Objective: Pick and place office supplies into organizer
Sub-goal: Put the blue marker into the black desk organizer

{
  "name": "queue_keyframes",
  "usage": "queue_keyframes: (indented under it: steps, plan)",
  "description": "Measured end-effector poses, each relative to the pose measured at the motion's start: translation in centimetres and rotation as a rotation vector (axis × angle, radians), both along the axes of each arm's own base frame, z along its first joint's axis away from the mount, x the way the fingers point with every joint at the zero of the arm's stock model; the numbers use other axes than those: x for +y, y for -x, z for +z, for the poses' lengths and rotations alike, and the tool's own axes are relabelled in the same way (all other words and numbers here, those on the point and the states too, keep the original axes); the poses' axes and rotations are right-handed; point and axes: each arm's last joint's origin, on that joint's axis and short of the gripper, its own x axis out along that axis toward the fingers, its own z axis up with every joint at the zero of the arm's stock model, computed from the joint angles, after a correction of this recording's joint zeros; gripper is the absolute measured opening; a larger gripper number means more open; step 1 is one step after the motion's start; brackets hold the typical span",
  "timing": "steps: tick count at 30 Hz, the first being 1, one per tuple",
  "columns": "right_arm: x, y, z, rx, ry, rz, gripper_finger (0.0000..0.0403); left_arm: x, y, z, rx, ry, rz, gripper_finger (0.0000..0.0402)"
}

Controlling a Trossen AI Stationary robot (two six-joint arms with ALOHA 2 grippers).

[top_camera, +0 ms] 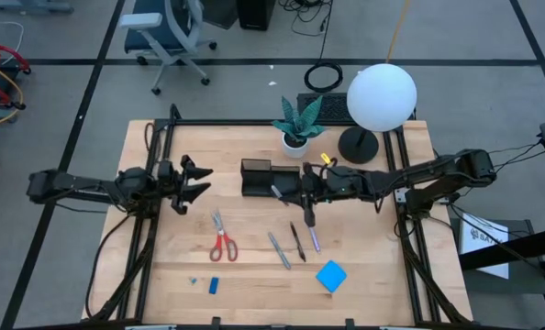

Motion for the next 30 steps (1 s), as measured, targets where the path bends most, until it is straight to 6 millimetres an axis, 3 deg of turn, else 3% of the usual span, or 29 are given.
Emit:
queue_keyframes:
  steps: [4, 11, 18, 30]
  plan:
    - [1.0, 0.0, 0.1, -0.011, 0.003, 0.031, 0.0026, -0.1, -1.8, 1.2, 0.051, -0.005, -0.026, 0.0225]
    - [3.0, 0.2, 0.2, -0.02, 0.006, 0.098, 0.0026, -1.6, -6.9, 4.2, 0.127, -0.104, -0.106, 0.0225]
    - [5.2, 0.6, 0.1, -0.023, 0.071, 0.091, 0.0026, -3.8, -11.3, 5.1, 0.181, -0.19, -0.168, 0.0225]
    - [4.9, 0.4, 1.1, -0.126, 0.154, 0.04, 0.0026, -4.6, -13.7, 5.5, 0.201, -0.212, -0.109, 0.0225]
